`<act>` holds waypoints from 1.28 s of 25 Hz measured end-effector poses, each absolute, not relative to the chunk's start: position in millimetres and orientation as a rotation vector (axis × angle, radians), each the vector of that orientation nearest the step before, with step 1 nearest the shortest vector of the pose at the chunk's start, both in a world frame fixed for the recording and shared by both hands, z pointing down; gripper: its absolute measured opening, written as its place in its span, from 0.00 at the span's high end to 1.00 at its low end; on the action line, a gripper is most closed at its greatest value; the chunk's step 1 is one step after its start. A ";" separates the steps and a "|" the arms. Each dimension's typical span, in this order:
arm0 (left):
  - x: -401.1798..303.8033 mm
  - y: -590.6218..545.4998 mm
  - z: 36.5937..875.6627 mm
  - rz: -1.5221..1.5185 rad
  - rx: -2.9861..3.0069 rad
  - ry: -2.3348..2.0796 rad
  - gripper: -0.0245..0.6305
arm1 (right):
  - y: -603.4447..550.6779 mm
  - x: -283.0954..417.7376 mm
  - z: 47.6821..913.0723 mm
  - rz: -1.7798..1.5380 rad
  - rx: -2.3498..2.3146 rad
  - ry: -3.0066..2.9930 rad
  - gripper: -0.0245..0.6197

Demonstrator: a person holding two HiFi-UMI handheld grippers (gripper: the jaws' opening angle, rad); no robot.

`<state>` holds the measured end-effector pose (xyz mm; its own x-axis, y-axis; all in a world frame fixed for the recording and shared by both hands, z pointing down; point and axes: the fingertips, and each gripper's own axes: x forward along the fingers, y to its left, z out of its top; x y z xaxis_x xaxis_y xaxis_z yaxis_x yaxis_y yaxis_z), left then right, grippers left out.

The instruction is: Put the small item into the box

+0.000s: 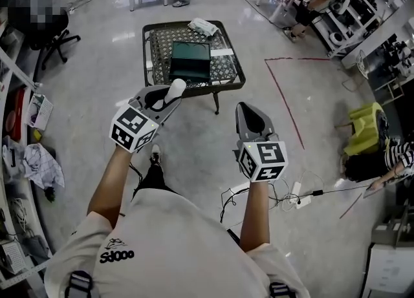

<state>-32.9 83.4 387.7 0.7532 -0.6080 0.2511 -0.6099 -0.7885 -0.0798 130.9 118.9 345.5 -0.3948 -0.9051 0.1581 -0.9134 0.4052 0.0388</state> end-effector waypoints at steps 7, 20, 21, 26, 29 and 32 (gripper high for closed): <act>-39.3 3.7 383.0 0.411 2.946 -0.973 0.77 | 46.6 117.2 339.7 0.083 1.655 -2.476 0.95; -58.7 -104.5 384.0 0.417 2.942 -0.915 0.77 | -59.8 95.1 340.4 0.141 1.723 -2.436 0.95; -61.2 -110.4 384.8 0.421 2.942 -0.910 0.77 | -66.1 92.1 341.6 0.149 1.723 -2.434 0.95; -74.8 -142.9 391.2 0.436 2.932 -0.889 0.76 | -98.4 75.5 349.0 0.180 1.722 -2.419 0.95; -80.3 -161.0 397.8 0.447 2.924 -0.871 0.76 | -115.5 68.1 355.3 0.208 1.728 -2.414 0.95; -88.7 -175.1 403.4 0.456 2.925 -0.852 0.76 | -129.1 59.5 362.8 0.243 1.743 -2.396 0.95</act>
<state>-88.7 -175.1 403.4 0.8032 -0.5159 0.2978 -0.5341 -0.8451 -0.0236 59.5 -129.1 362.8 -0.3031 -0.9246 0.2308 -0.9521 0.3040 -0.0322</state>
